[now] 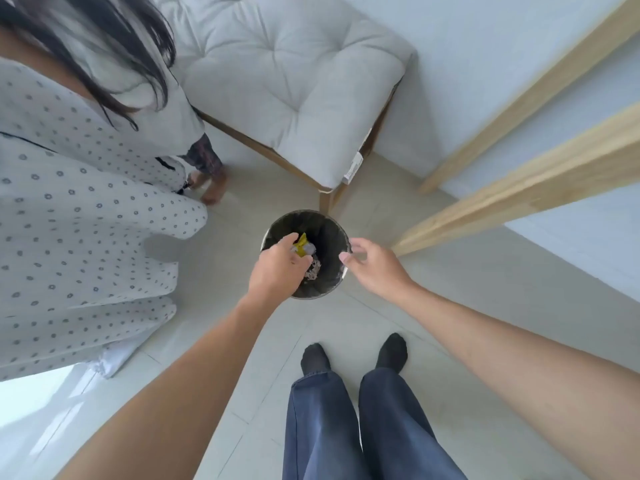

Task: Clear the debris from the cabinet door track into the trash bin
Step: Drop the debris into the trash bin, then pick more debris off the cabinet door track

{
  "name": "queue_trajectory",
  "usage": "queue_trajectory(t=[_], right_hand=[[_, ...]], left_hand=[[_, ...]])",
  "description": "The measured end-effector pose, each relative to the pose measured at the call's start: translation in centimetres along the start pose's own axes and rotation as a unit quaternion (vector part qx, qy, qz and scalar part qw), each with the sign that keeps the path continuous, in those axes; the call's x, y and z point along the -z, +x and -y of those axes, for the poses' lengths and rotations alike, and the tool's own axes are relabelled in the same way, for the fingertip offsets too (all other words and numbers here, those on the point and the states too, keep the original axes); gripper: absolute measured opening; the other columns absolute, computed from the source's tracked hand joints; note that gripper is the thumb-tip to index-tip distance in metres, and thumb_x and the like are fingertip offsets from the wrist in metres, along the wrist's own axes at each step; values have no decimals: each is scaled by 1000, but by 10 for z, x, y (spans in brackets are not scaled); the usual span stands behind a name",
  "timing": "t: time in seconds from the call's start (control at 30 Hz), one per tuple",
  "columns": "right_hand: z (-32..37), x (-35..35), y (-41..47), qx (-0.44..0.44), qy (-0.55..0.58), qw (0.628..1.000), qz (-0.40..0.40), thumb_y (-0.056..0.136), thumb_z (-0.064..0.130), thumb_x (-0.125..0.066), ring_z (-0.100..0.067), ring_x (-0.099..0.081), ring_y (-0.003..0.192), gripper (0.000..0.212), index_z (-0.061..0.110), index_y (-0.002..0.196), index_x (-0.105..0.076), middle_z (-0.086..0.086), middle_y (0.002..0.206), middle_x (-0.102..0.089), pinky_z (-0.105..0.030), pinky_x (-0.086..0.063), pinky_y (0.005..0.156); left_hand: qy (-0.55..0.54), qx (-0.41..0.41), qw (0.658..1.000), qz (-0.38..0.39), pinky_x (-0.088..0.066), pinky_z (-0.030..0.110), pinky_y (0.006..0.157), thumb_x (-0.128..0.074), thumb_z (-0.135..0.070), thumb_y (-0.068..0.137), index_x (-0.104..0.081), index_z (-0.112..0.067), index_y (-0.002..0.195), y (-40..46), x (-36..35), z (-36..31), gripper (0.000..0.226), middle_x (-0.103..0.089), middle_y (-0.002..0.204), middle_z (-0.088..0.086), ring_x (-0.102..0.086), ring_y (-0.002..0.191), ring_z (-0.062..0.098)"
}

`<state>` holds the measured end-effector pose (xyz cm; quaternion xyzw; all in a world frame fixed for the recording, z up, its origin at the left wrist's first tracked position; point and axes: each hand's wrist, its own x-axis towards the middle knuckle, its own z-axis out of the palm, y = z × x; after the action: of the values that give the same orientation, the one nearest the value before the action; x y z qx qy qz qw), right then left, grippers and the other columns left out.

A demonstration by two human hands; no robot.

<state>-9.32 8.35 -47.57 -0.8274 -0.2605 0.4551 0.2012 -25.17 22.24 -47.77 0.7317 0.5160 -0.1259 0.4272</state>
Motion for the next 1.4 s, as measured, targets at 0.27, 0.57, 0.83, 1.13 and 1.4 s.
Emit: queue_trajectory(t=[0.27,0.57,0.83,1.13,1.4], right_hand=[[95,129,-132,84,48,988,-119,104,52,-59,-15,-72,117,58,23,153,-54,5,149,-64,-32,-52,98],[134,240,-246,148,173,931,-287,101,51,-64,27,-59,90,44,27,138,-67,19,123,-69,3,-40,78],[66,306,-304,96,267,867,-409,102,37,-68,11,-67,95,21,25,117,-76,17,108,-77,-6,-45,82],[-18,370,-336,44,291,821,-490,98,26,-68,2,-74,95,13,32,93,-78,36,95,-75,-18,-53,85],[-38,412,-335,-26,208,808,-551,96,39,-72,-5,-67,75,13,27,91,-73,17,74,-69,-16,-46,66]], left_hand=[[2,-132,989,-67,-57,48,103,-70,-51,98,-55,-34,156,-115,106,-139,62,-75,107,-21,-71,118,23],[9,-304,947,-101,-63,37,83,-71,-58,99,-62,-33,152,-204,171,-294,60,-75,105,-23,-75,85,10],[36,-390,919,-52,-58,41,98,-74,-53,98,-71,-31,142,-252,123,-399,50,-76,98,-19,-73,106,19],[77,-428,900,-15,-60,39,94,-76,-42,100,-73,-21,140,-265,34,-484,46,-75,95,-11,-73,107,23],[155,-400,903,-30,-61,39,79,-76,-42,99,-77,-8,96,-258,-10,-534,35,-81,94,10,-75,95,37]])
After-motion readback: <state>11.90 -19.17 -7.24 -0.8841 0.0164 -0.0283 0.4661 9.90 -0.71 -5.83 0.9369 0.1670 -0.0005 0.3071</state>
